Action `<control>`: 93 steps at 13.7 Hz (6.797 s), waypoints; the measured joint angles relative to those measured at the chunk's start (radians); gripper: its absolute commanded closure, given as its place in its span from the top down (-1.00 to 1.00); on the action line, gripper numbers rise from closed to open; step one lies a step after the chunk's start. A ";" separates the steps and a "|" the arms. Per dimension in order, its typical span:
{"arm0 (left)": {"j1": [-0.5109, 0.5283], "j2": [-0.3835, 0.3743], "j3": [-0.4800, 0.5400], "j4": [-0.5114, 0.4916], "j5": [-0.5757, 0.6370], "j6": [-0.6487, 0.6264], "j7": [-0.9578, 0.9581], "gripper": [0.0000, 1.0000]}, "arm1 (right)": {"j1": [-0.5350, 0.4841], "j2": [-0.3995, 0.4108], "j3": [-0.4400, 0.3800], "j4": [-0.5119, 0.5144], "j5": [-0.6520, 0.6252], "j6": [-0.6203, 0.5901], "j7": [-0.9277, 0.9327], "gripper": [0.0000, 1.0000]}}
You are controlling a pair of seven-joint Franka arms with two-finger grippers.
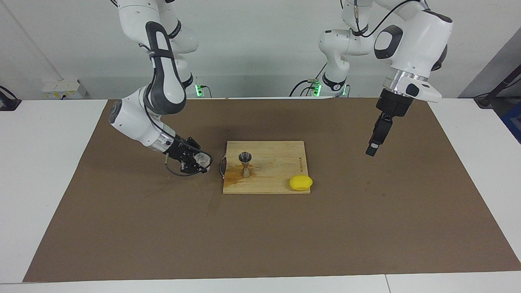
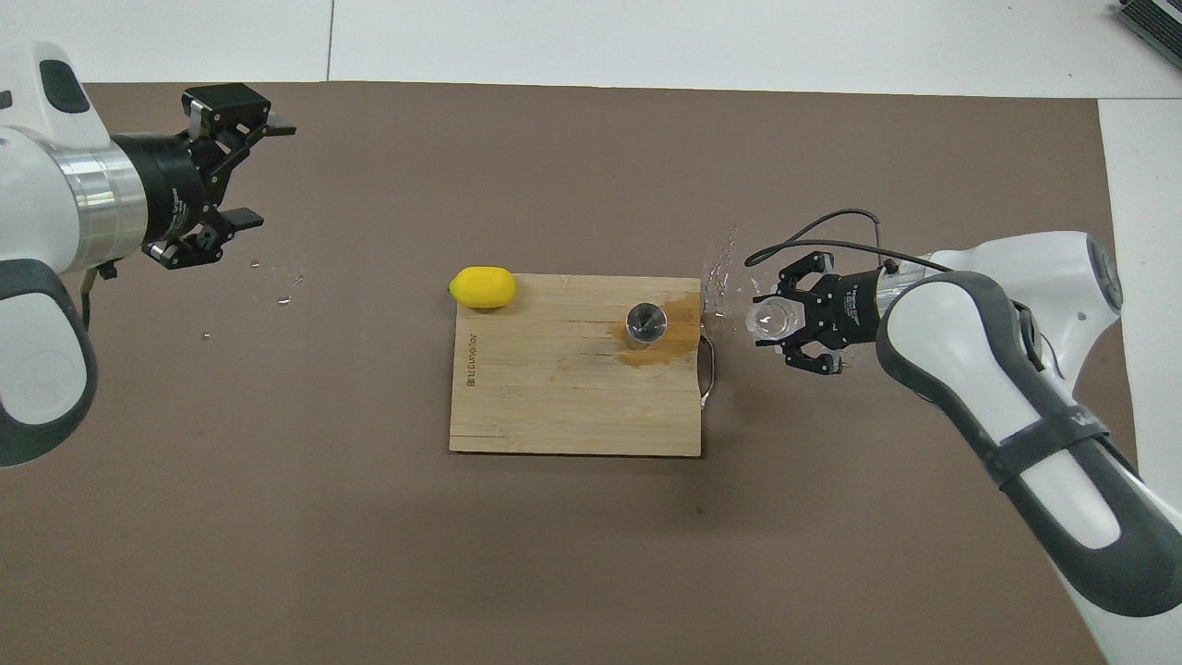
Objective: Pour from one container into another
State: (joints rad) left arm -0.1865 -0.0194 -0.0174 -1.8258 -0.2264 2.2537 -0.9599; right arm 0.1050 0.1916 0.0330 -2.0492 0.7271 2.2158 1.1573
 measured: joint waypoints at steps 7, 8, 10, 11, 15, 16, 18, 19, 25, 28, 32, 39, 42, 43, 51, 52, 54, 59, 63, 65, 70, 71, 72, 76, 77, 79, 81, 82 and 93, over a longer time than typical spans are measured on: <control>0.023 -0.034 0.012 0.001 0.098 -0.319 0.557 1.00 | 0.122 0.000 0.000 0.069 -0.151 0.002 0.230 -1.00; 0.023 -0.038 0.018 0.001 0.110 -0.356 0.637 1.00 | 0.129 0.001 0.000 0.084 -0.171 0.002 0.266 -1.00; 0.024 -0.047 0.034 0.001 0.140 -0.431 0.749 1.00 | 0.137 0.005 0.000 0.110 -0.204 0.002 0.324 -1.00; 0.024 -0.051 0.043 0.004 0.149 -0.471 0.785 1.00 | 0.137 0.009 0.000 0.121 -0.215 0.002 0.346 -1.00; 0.044 -0.054 0.045 0.073 0.175 -0.620 0.867 1.00 | 0.142 0.033 -0.002 0.163 -0.252 0.023 0.427 -1.00; 0.076 -0.055 0.034 0.085 0.175 -0.648 0.884 1.00 | 0.152 0.038 -0.001 0.167 -0.274 0.045 0.460 -1.00; 0.175 -0.055 -0.036 0.122 0.175 -0.696 0.903 1.00 | 0.178 0.045 -0.001 0.169 -0.305 0.080 0.512 -1.00; 0.217 -0.055 -0.075 0.151 0.175 -0.723 0.904 1.00 | 0.189 0.046 -0.001 0.169 -0.322 0.084 0.526 -1.00; 0.249 -0.041 -0.103 0.220 0.175 -0.770 0.904 1.00 | 0.235 0.047 0.000 0.173 -0.462 0.085 0.577 -1.00; 0.251 -0.041 -0.103 0.231 0.175 -0.774 0.904 1.00 | 0.243 0.047 0.000 0.185 -0.522 0.081 0.591 -1.00; 0.255 -0.040 -0.103 0.228 0.175 -0.778 0.904 1.00 | 0.264 0.047 0.000 0.193 -0.591 0.080 0.615 -1.00; 0.255 -0.040 -0.103 0.221 0.175 -0.784 0.904 1.00 | 0.312 0.047 0.000 0.194 -0.743 0.080 0.647 -1.00; 0.255 -0.040 -0.104 0.221 0.175 -0.786 0.904 1.00 | 0.324 0.047 0.000 0.195 -0.794 0.080 0.648 -1.00; 0.255 -0.040 -0.106 0.221 0.175 -0.786 0.904 1.00 | 0.329 0.047 -0.001 0.195 -0.812 0.080 0.648 -1.00; 0.255 -0.040 -0.117 0.221 0.175 -0.790 0.904 1.00 | 0.366 0.047 -0.001 0.200 -0.986 0.063 0.650 -1.00; 0.255 -0.040 -0.117 0.221 0.175 -0.791 0.904 1.00 | 0.367 0.047 -0.001 0.201 -0.992 0.062 0.650 -1.00; 0.255 -0.040 -0.117 0.221 0.175 -0.791 0.904 1.00 | 0.372 0.047 -0.001 0.201 -1.008 0.062 0.650 -1.00; 0.255 -0.040 -0.113 0.221 0.175 -0.792 0.904 1.00 | 0.387 0.047 0.000 0.201 -1.027 0.062 0.650 -1.00; 0.255 -0.040 -0.113 0.221 0.175 -0.792 0.904 1.00 | 0.386 0.047 -0.001 0.202 -1.028 0.061 0.646 -1.00; 0.255 -0.040 -0.113 0.221 0.175 -0.792 0.904 1.00 | 0.384 0.047 -0.002 0.204 -1.025 0.061 0.646 -1.00; 0.255 -0.040 -0.113 0.221 0.175 -0.792 0.904 1.00 | 0.373 0.047 -0.004 0.210 -0.900 0.061 0.646 -1.00; 0.255 -0.040 -0.113 0.221 0.175 -0.792 0.904 1.00 | 0.368 0.047 -0.004 0.210 -0.878 0.061 0.645 -1.00; 0.255 -0.040 -0.113 0.221 0.175 -0.792 0.904 1.00 | 0.362 0.047 -0.004 0.211 -0.856 0.061 0.640 -1.00; 0.255 -0.040 -0.113 0.221 0.175 -0.792 0.904 1.00 | 0.312 0.048 -0.004 0.211 -0.690 0.061 0.569 -1.00; 0.255 -0.040 -0.113 0.221 0.175 -0.792 0.904 1.00 | 0.293 0.050 -0.005 0.211 -0.625 0.061 0.534 -1.00; 0.255 -0.040 -0.113 0.221 0.175 -0.792 0.904 1.00 | 0.246 0.057 -0.005 0.208 -0.484 0.059 0.448 -1.00; 0.255 -0.040 -0.113 0.221 0.175 -0.792 0.904 1.00 | 0.191 0.064 -0.006 0.201 -0.350 0.055 0.381 -1.00; 0.255 -0.040 -0.113 0.221 0.175 -0.792 0.904 1.00 | 0.161 0.065 -0.007 0.191 -0.279 0.052 0.343 -1.00; 0.255 -0.040 -0.113 0.221 0.175 -0.792 0.904 1.00 | -0.190 0.099 -0.009 0.040 0.055 -0.058 -0.102 -1.00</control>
State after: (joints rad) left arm 0.0688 -0.0598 -0.1307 -1.6050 -0.0510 1.4612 -0.0563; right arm -0.0847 0.2905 0.0239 -2.0096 0.7824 2.1577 1.0551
